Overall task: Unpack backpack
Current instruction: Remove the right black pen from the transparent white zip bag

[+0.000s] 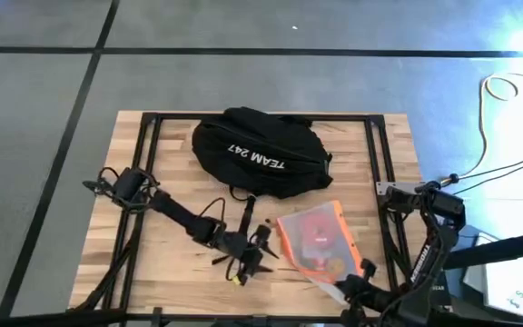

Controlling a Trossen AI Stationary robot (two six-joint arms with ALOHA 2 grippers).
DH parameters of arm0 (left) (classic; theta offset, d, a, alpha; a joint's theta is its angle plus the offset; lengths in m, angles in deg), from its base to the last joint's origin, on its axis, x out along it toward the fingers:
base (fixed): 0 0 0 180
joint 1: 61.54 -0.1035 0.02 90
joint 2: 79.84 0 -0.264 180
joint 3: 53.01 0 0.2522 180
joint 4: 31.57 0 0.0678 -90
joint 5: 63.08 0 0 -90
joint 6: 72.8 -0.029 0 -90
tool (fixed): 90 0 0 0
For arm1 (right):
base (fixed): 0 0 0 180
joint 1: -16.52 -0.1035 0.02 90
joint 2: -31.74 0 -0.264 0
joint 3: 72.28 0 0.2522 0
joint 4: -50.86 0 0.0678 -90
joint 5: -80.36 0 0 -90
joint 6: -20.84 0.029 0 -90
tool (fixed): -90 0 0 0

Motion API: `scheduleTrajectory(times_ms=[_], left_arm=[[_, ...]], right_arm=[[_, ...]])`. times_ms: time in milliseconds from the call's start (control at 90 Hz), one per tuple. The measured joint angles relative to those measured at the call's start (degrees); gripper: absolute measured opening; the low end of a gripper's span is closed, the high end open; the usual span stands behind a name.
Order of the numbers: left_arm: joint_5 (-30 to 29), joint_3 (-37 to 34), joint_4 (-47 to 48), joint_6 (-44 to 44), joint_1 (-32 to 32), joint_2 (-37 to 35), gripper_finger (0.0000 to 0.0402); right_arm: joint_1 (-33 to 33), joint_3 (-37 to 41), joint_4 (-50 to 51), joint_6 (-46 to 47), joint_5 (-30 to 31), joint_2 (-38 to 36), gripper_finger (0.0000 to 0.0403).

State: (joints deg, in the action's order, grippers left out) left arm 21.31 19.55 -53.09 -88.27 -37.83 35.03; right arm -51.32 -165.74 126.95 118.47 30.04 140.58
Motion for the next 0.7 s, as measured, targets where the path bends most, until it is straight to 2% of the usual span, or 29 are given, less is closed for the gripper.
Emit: scheduleTrajectory(times_ms=[144, 300, 478, 700], left_arm=[[0.3, 2.5, 1.6, -1.0, -1.6, 0.0, 0.0163], [1.4, 5.1, 8.0, -1.4, -2.2, 0.1, 0.0149], [3.5, 6.3, 15.4, -0.6, -1.8, 0.1, 0.0112], [4.3, 7.9, 13.7, 0.0, -2.1, 3.0, 0.0083]], right_arm=[[0.8, 0.0, -1.3, -2.1, -0.7, 0.0, 0.0], [0.9, 0.0, -0.7, -2.2, -1.0, 0.0, 0.0], [0.8, 0.0, -0.8, -2.2, -1.1, 0.0, 0.0], [0.8, 0.0, -0.7, -2.2, -1.1, 0.0, 0.0]])
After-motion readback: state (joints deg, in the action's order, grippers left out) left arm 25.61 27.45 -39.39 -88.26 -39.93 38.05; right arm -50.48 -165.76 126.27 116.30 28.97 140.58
